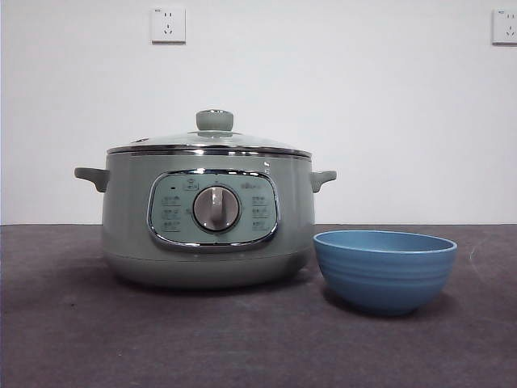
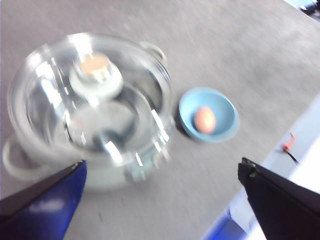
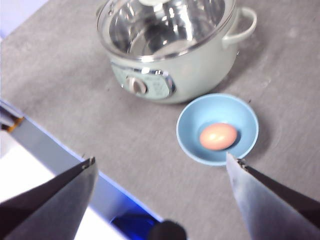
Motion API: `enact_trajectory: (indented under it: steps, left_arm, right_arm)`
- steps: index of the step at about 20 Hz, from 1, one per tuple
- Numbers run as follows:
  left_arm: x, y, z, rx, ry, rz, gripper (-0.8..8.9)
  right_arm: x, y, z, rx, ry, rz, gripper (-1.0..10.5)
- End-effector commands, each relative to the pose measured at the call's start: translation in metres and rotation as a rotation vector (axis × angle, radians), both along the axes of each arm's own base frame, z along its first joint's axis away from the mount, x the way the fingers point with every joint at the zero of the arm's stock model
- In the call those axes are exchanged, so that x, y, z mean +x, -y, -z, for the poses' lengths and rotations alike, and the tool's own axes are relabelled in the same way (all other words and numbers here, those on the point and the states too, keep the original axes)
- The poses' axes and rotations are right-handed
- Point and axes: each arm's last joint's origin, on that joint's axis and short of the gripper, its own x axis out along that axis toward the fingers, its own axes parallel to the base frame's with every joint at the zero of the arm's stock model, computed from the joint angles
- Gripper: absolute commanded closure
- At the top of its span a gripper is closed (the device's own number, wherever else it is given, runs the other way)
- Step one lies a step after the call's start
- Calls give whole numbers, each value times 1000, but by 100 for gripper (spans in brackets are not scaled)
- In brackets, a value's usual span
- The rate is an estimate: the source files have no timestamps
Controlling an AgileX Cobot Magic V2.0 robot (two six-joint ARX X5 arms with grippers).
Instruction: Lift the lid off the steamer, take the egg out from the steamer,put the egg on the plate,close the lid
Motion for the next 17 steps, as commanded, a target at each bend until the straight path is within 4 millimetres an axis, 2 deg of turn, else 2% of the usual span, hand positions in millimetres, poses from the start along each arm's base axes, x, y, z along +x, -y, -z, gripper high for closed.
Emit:
enact_trajectory:
  steps: [1, 4, 8, 10, 11, 12, 13, 17]
  left_arm:
    - [-16, -8, -1, 2, -20, -2, 252]
    - [-28, -14, -1, 11, -39, -2, 252]
    - [-31, -15, 3, 36, -89, -2, 263]
    - [-32, -16, 4, 42, -103, -2, 460]
    - [-33, -16, 4, 45, -107, -2, 598]
    - [-33, -16, 4, 45, -108, -2, 750]
    - [-33, -16, 4, 44, -107, -2, 832]
    - [-32, -16, 4, 42, -100, -3, 819]
  right_arm:
    - [-1, -1, 2, 0, -19, -23, 505]
    - [-1, -1, 3, 1, -23, -27, 505]
    - [-2, -1, 3, 9, -33, -40, 510]
    - [-2, -1, 3, 8, -40, -38, 539]
    - [-2, -1, 3, 7, -42, -38, 659]
    - [-2, -1, 4, 6, -44, -38, 833]
    - [-2, -1, 4, 5, -44, -38, 978]
    - [-2, 0, 4, 5, -42, -35, 952]
